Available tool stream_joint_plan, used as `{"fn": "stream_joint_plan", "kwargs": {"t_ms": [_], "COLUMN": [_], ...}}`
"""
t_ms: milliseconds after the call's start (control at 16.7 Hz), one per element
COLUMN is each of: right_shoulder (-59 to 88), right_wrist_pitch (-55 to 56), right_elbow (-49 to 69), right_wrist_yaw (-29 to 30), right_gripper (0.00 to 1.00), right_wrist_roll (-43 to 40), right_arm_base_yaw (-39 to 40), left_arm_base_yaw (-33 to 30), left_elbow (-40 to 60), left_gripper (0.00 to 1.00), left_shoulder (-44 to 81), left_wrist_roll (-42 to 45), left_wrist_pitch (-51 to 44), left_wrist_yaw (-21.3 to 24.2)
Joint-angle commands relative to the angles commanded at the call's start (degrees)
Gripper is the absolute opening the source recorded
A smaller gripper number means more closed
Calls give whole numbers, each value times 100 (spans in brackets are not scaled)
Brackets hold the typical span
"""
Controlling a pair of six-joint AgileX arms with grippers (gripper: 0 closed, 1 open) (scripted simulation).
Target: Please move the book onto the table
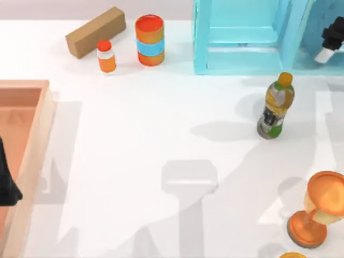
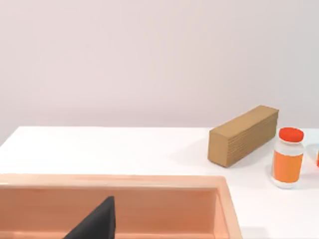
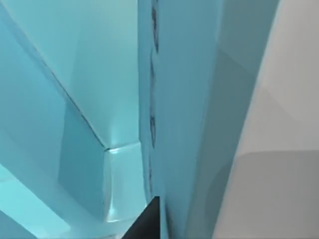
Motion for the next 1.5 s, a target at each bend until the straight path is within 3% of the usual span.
{"fn": "stream_joint_plan", "kwargs": {"t_ms": [300, 360, 600, 1500], "right_shoulder": [0, -315, -699, -6073], "right_wrist_pitch": [0, 351, 58, -3656], "right_elbow": [0, -620, -744, -2364], "right_wrist_yaw": [0, 757, 737, 406], "right_gripper": [0, 0, 0, 0], "right_wrist_roll": [0, -67, -73, -204], "right_arm_base_yaw": [0, 114, 85, -176], "left_arm_base_yaw": [0, 0, 0, 0], "left_elbow": [0, 0, 0, 0], "left_gripper": [100, 100, 100, 100], "left_shoulder": [0, 0, 0, 0], "left_wrist_roll": [0, 0, 0, 0], "left_wrist_pitch": [0, 0, 0, 0], "left_wrist_yaw": [0, 0, 0, 0]}}
